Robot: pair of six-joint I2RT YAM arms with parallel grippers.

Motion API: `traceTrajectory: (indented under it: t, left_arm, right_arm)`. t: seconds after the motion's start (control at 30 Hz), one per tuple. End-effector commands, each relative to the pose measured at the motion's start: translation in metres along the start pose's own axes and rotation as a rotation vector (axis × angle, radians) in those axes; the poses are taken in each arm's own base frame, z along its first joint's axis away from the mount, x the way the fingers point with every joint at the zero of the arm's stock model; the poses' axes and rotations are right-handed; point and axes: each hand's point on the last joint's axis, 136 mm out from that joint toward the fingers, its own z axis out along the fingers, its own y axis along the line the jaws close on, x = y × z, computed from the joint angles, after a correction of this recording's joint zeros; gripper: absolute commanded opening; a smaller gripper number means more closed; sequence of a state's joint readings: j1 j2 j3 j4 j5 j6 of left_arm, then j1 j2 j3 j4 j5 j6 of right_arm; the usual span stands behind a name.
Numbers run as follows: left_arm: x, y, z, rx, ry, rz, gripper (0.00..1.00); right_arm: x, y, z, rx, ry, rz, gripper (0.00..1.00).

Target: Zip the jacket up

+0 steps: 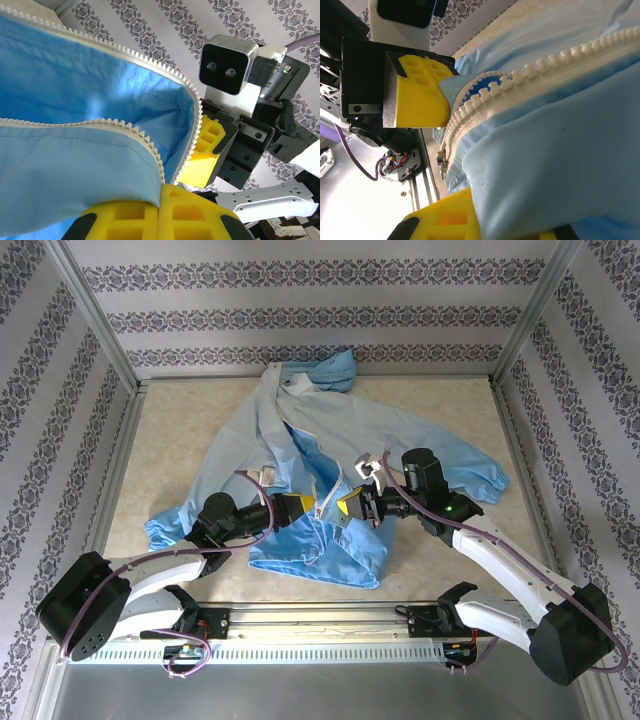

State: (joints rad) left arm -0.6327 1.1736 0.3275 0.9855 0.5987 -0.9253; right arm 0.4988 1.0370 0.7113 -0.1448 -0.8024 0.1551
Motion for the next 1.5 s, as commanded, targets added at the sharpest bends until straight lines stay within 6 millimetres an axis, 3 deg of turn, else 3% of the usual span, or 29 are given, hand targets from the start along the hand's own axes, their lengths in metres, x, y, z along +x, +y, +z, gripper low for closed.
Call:
traceTrajectory:
  t: [0.0, 0.5, 0.93, 1.47]
  left_arm:
    - [-0.009, -0.013, -0.003, 0.059, -0.031, 0.032, 0.0]
    - [-0.004, -0.011, -0.009, 0.045, -0.031, 0.031, 0.0]
    - [-0.019, -0.017, -0.006, 0.05, -0.07, 0.045, 0.0]
    - [-0.019, -0.015, 0.001, 0.06, -0.057, 0.034, 0.0]
  right_arm:
    - [-0.01, 0.005, -0.003, -0.029, -0.034, -0.031, 0.0]
    - [-0.014, 0.005, -0.002, -0.031, -0.042, -0.028, 0.0]
    - [-0.012, 0.006, -0.002, -0.038, -0.035, -0.029, 0.0]
    - [-0.011, 0.006, 0.001, -0.05, -0.027, -0.029, 0.0]
